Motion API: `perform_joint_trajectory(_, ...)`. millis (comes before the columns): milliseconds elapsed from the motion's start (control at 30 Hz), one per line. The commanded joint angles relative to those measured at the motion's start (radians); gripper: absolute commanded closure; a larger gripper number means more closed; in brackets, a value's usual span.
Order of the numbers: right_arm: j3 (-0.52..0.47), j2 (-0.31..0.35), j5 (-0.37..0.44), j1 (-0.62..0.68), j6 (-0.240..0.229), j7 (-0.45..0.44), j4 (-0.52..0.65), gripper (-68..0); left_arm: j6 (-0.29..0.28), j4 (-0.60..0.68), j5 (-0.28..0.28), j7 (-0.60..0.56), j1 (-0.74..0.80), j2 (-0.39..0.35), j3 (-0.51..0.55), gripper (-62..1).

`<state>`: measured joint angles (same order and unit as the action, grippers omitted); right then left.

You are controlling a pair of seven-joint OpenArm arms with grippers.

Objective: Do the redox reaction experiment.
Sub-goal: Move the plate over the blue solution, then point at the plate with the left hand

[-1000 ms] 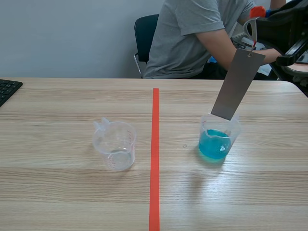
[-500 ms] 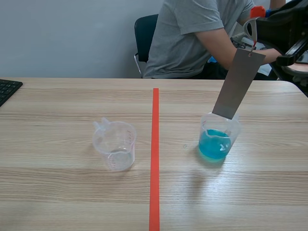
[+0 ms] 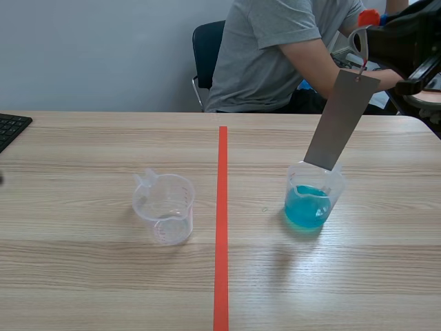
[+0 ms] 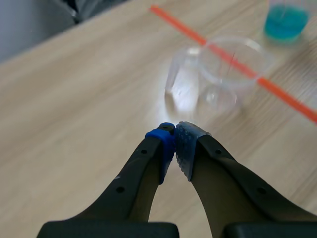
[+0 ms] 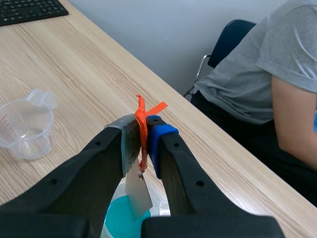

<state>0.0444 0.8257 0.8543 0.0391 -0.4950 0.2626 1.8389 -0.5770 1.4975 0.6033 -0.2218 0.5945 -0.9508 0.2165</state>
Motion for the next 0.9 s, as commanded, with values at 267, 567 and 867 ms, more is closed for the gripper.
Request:
perform_joint_trajectory(267, -0.004, 0.011, 0.014, -0.023, 0.000, -0.014, 0.009, -1.5, 0.022, 0.013, -0.046, 0.066, -0.496, 0.073, -0.491, -4.2)
perform_joint_trajectory(567, -0.004, 0.011, 0.014, -0.023, 0.000, -0.014, 0.009, -1.5, 0.162, -0.061, -0.116, 0.138, -0.801, 0.282, -0.812, -4.2)
perform_joint_trajectory(867, -0.004, 0.011, 0.014, -0.023, 0.000, -0.015, 0.009, -1.5, 0.227, -0.304, -0.153, 0.134, -0.990, 0.496, -1.003, -4.2)
